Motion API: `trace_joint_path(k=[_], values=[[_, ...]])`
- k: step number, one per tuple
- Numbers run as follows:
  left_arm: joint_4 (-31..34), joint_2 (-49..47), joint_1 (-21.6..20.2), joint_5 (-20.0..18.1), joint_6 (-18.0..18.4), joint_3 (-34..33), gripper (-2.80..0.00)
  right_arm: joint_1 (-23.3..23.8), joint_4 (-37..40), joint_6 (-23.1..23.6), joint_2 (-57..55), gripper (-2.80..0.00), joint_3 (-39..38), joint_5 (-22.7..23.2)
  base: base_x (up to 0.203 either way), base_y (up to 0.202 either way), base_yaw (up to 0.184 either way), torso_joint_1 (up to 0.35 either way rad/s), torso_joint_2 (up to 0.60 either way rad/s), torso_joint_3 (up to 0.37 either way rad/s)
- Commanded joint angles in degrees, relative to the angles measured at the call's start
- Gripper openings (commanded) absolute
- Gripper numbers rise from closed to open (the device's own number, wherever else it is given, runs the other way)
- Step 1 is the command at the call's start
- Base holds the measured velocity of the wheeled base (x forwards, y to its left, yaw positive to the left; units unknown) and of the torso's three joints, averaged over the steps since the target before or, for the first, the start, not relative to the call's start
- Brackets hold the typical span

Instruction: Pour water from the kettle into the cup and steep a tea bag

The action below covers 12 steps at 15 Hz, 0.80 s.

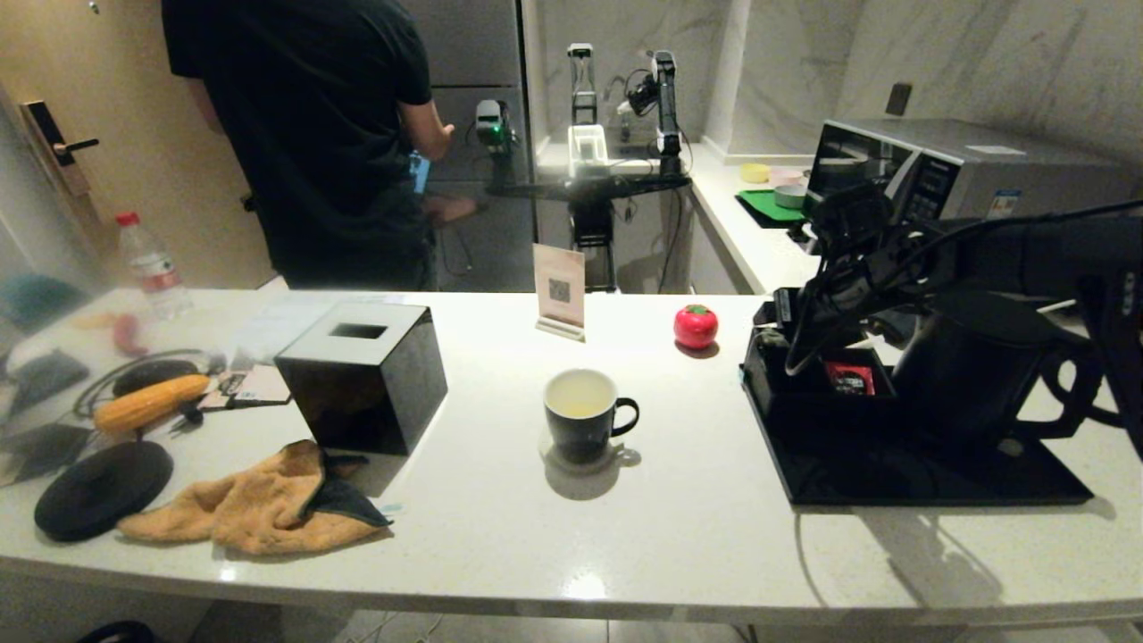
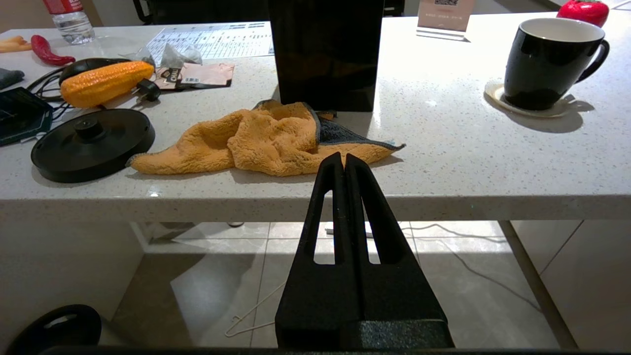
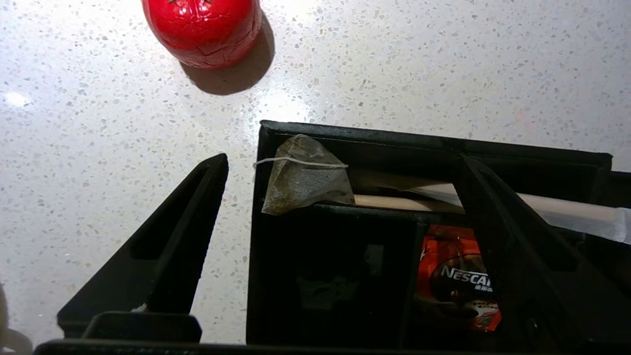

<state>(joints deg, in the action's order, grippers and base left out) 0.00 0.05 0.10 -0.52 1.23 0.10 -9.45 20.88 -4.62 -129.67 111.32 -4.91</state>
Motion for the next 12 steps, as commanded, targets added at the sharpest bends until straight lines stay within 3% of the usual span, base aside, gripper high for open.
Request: trace_joint_path(k=[1,12], values=[[0.0,-0.05,-0.01,0.0,0.0,-0.01,-2.8,-0.04,0.21,0.14,-0.32,0.0,-0.05,-0.01,0.0,0.0,0.0,0.0,0.0,0.0],[0.0,-0.05,-0.01,0.0,0.0,-0.01,-2.8,-1.1,1.09,-2.41,-1.28,0.0,-0.05,1.56,0.0,0.0,0.0,0.0,0.0,0.0]])
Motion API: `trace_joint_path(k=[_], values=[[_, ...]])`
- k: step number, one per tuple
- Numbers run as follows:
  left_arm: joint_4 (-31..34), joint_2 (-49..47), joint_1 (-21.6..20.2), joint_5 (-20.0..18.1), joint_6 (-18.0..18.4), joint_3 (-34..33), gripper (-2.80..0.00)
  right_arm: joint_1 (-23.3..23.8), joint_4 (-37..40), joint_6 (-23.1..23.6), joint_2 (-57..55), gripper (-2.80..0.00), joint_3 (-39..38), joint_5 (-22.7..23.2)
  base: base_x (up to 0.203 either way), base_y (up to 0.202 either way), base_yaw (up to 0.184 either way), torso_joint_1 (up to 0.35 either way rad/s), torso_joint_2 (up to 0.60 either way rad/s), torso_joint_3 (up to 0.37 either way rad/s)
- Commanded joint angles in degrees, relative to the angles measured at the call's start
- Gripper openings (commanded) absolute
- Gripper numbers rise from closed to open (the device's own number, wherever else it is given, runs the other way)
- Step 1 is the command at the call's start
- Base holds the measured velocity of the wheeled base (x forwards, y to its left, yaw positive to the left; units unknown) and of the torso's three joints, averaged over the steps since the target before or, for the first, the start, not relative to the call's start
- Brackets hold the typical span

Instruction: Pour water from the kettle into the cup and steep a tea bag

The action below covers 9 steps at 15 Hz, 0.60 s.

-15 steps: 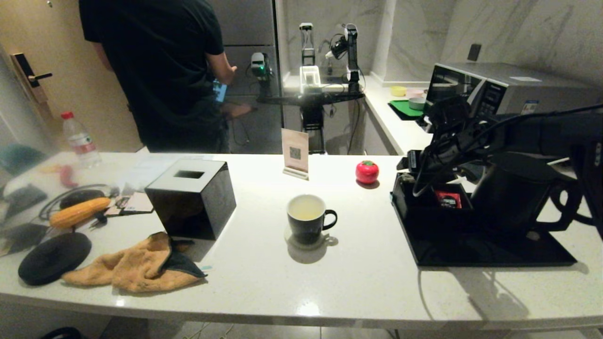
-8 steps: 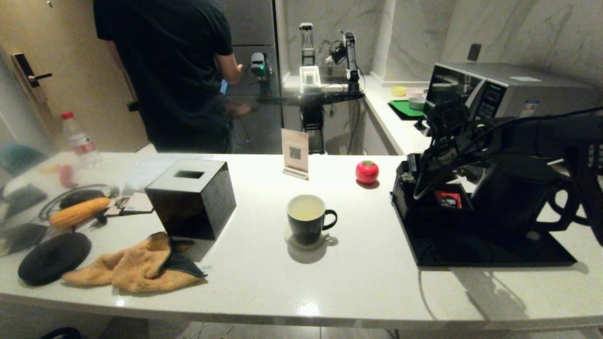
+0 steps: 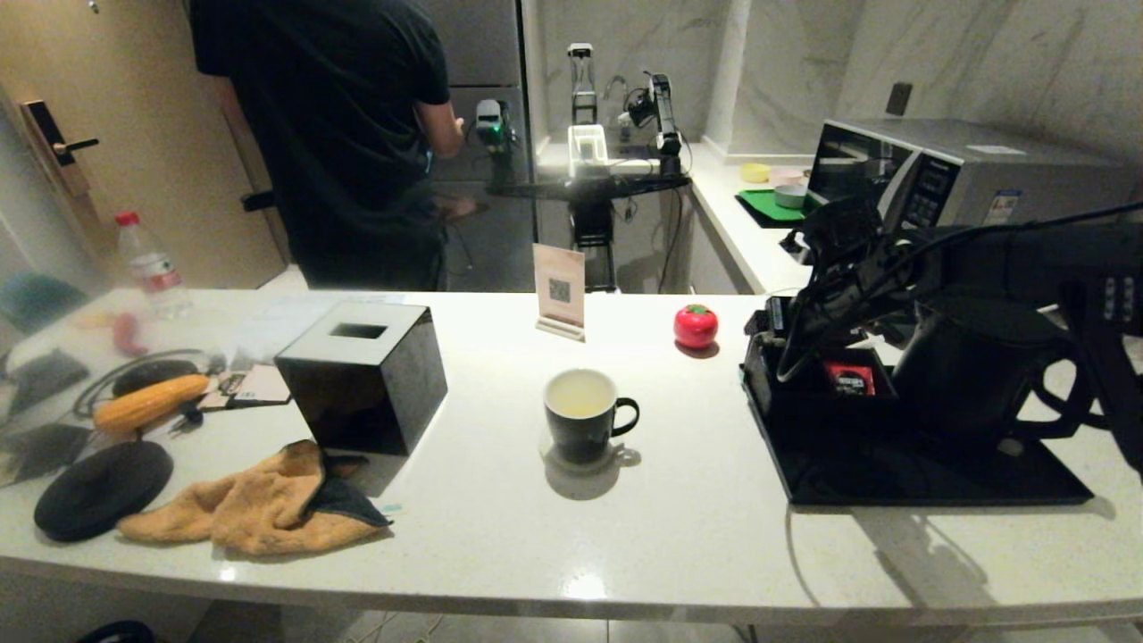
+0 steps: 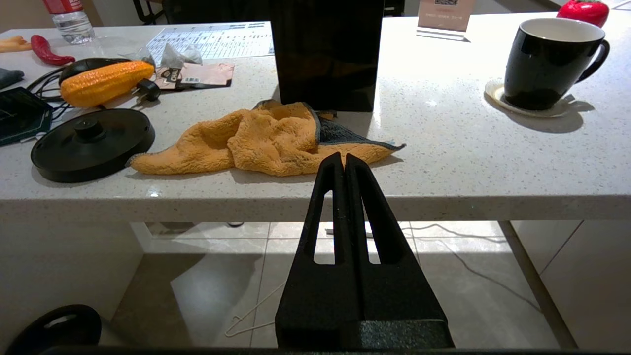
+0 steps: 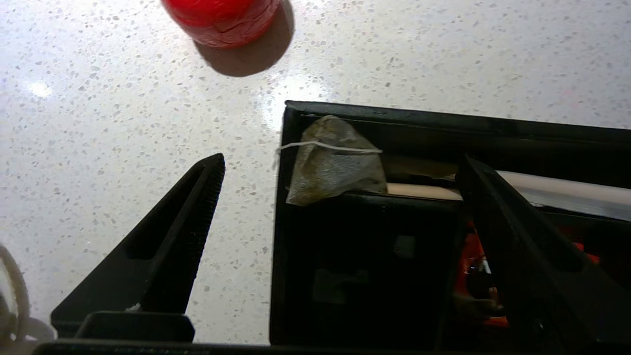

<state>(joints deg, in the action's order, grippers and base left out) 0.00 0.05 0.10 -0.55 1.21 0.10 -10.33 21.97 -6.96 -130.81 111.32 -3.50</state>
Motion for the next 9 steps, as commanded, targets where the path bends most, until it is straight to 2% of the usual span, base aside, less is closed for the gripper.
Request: trace_joint_path(k=[1,9], values=[[0.0,-0.05,-0.01,0.02,0.02,-0.01,-2.8,-0.46,-0.23,-0.13,-0.22,0.0,-0.05,0.44,0.0,0.0,0.0,0.0,0.0,0.0],[0.0,-0.05,-0.01,0.02,0.02,-0.01,-2.8,-2.16,-0.61,-3.26,-1.02,0.0,0.12,0.52,0.0,0.0,0.0,0.0,0.0,0.0]])
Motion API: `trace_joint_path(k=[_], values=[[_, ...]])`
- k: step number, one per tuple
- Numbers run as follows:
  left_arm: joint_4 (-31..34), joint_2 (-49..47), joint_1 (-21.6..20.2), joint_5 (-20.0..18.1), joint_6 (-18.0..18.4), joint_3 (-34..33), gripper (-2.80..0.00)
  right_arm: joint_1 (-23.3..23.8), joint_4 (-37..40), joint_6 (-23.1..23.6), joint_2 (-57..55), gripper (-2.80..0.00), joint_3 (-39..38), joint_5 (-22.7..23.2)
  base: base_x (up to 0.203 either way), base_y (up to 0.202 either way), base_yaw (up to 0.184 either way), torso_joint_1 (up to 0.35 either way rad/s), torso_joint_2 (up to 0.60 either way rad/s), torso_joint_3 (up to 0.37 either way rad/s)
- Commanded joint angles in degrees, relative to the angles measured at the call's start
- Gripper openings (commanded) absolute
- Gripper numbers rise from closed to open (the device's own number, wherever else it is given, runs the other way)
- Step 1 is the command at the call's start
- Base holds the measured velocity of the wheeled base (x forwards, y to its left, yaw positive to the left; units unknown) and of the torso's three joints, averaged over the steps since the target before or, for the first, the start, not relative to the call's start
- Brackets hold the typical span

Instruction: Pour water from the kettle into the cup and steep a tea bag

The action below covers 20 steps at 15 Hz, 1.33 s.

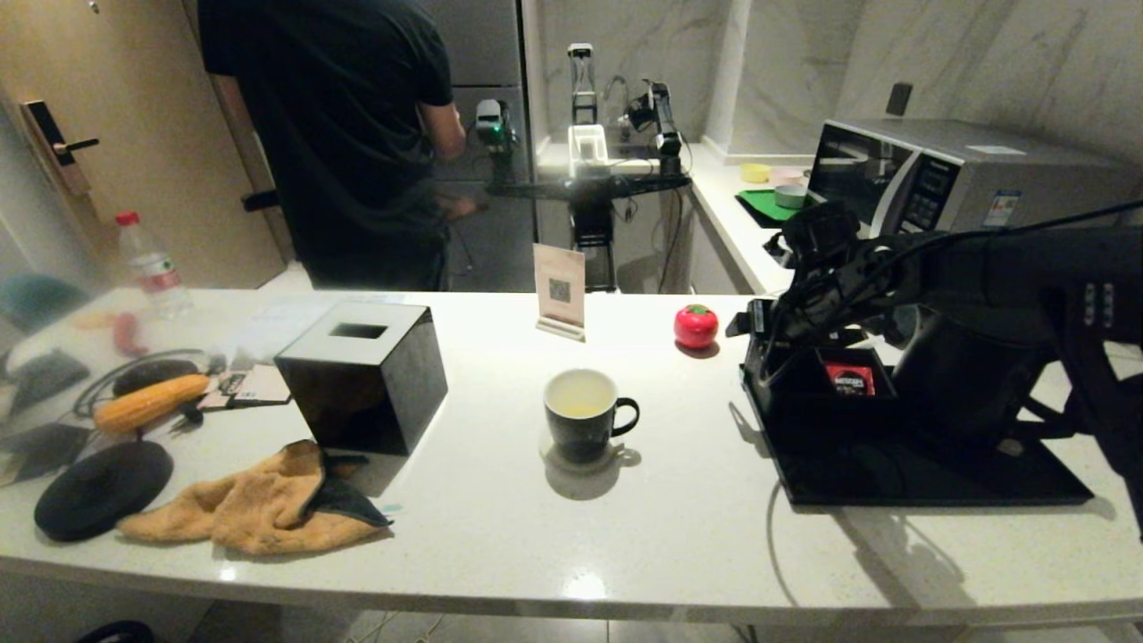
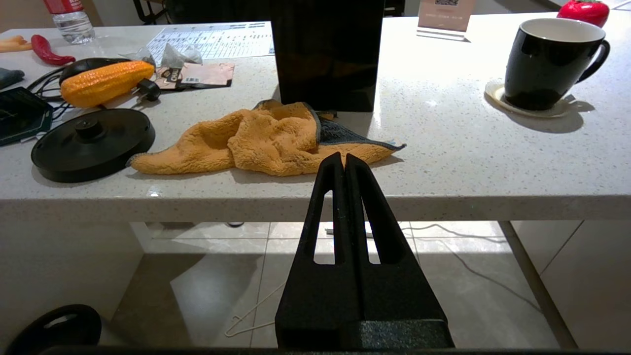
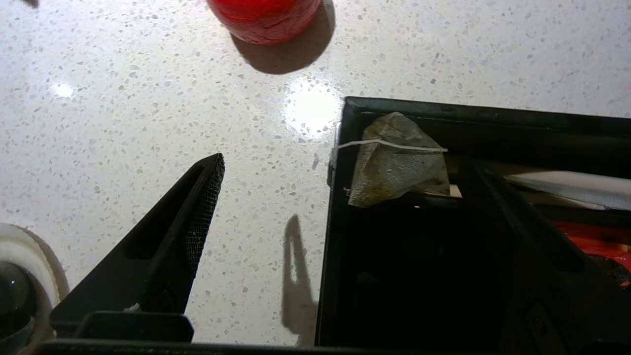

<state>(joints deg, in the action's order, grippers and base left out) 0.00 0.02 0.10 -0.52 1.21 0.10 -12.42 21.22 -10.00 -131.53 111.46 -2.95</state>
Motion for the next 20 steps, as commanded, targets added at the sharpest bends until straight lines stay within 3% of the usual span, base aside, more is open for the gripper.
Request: trace_joint_path(k=[1,20], values=[[0.0,-0.02,-0.01,0.0,0.02,-0.01,-2.8,-0.06,0.13,-1.18,-0.4,0.0,-0.01,-0.04,0.0,0.0,0.0,0.0,0.0,0.0],[0.0,-0.02,-0.01,0.0,0.02,-0.01,-2.8,1.35,0.48,-2.4,0.57,0.0,0.16,-0.04,0.0,0.0,0.0,0.0,0.0,0.0]])
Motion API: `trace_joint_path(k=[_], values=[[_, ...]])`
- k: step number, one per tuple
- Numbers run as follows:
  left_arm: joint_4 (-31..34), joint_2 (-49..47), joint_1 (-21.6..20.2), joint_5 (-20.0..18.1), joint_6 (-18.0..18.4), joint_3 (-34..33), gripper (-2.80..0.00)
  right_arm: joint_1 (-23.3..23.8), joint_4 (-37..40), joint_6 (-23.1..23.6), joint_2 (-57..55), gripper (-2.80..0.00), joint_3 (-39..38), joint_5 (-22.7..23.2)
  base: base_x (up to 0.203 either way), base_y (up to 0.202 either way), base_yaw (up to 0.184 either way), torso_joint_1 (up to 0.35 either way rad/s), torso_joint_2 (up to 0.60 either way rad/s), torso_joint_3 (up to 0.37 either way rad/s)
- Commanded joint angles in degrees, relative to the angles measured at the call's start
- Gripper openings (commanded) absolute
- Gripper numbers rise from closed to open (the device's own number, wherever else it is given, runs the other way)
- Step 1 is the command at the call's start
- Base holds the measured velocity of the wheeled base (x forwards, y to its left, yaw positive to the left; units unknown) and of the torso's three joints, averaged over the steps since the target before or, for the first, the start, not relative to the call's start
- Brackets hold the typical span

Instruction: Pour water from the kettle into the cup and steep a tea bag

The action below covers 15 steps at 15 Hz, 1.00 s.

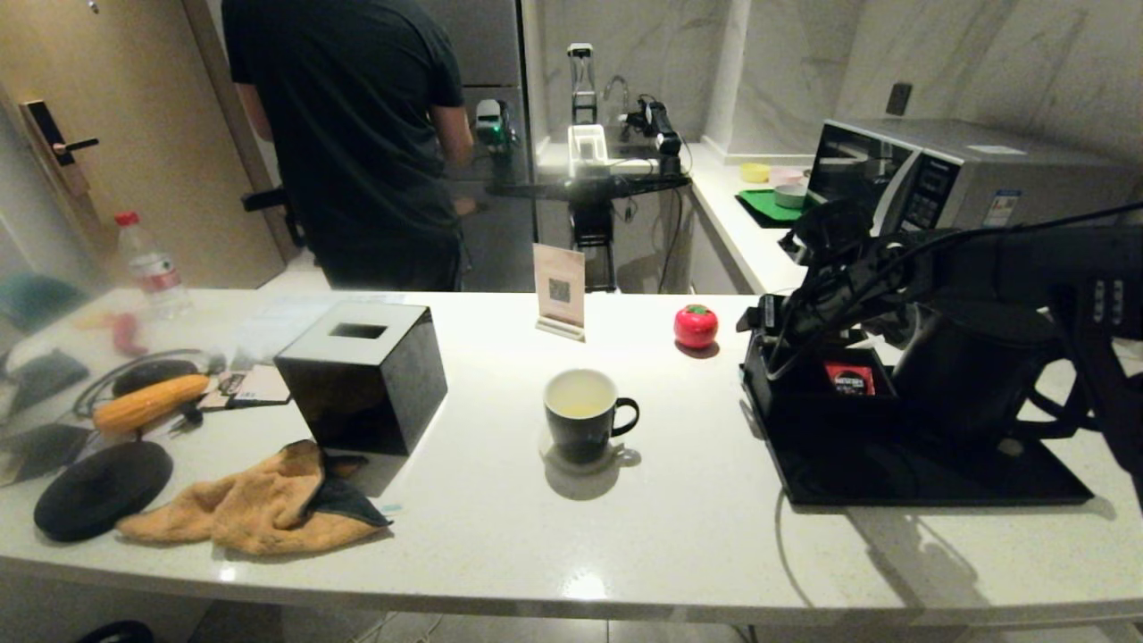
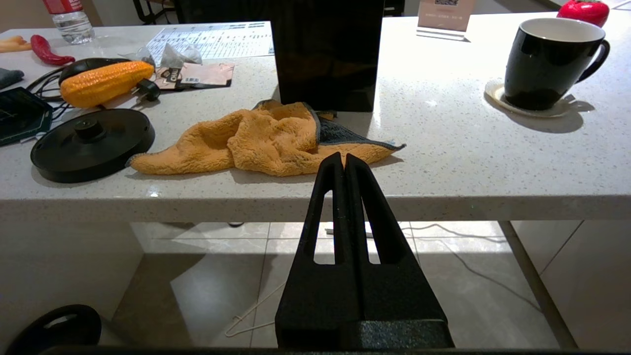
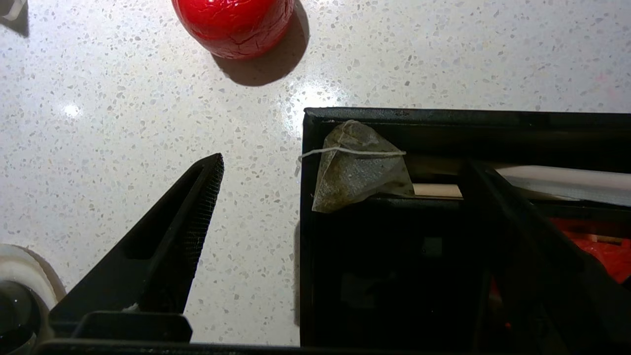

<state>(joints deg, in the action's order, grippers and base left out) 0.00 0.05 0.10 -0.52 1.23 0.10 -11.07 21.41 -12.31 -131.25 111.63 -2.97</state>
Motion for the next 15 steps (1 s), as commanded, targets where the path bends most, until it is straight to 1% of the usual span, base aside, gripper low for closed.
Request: trace_joint_path(k=[1,11,12,15], values=[[0.0,-0.05,-0.01,0.0,0.0,-0.01,-2.8,-0.01,0.48,-0.08,0.3,0.0,-0.01,-0.01,0.0,0.0,0.0,0.0,0.0,0.0],[0.0,-0.05,-0.01,0.0,0.0,-0.01,-2.8,-0.01,0.74,-0.17,0.3,0.0,-0.36,-0.01,0.0,0.0,0.0,0.0,0.0,0.0],[0.0,-0.05,-0.01,0.0,0.0,-0.01,-2.8,-0.01,0.74,-0.17,0.3,-2.8,-0.36,-0.01,0.0,0.0,0.0,0.0,0.0,0.0],[0.0,-0.05,-0.01,0.0,0.0,-0.01,-2.8,-0.01,0.76,-1.16,-0.05,-2.8,-0.36,-0.1,0.0,0.0,0.0,0.0,0.0,0.0]])
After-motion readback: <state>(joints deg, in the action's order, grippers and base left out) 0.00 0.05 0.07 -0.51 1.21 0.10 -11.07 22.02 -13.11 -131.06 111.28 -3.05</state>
